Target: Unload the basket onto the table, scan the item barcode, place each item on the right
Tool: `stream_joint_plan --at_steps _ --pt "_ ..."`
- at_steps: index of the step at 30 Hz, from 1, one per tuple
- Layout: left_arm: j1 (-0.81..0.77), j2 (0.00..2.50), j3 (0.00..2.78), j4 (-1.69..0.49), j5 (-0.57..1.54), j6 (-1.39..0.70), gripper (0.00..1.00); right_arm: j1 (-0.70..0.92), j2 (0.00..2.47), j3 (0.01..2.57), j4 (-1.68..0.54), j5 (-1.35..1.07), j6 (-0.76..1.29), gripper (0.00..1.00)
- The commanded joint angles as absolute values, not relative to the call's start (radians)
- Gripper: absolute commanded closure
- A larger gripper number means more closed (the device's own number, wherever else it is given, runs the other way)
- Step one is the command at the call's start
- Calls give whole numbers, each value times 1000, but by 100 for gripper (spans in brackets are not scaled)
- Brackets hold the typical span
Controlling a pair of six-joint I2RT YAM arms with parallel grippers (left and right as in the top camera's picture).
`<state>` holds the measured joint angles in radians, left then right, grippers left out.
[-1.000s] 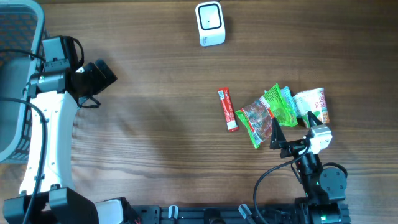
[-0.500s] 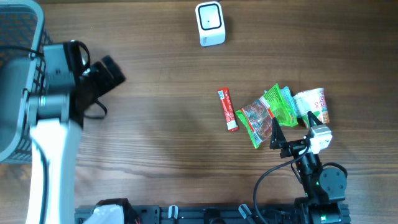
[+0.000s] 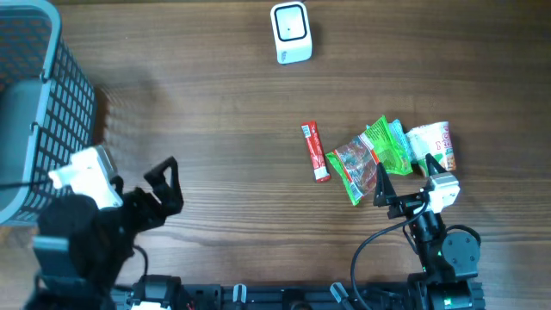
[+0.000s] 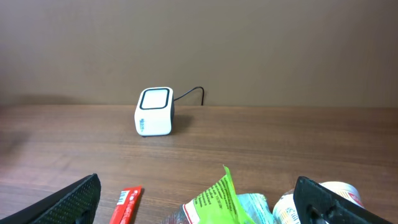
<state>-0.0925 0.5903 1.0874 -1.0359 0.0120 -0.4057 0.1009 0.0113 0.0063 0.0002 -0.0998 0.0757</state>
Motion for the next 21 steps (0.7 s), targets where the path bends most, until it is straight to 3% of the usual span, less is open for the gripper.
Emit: stream_joint_plan --at_steps 1,9,15,21 --pt "-97 440 881 -828 10 -397 0 96 5 5 4 -86 88 0" --pt "-119 127 519 -44 17 -397 0 96 5 5 4 -86 88 0" --pt "-122 4 372 163 10 -397 0 96 5 5 4 -86 88 0" --pt "-121 4 289 170 -17 -397 0 96 5 5 4 -87 88 0"
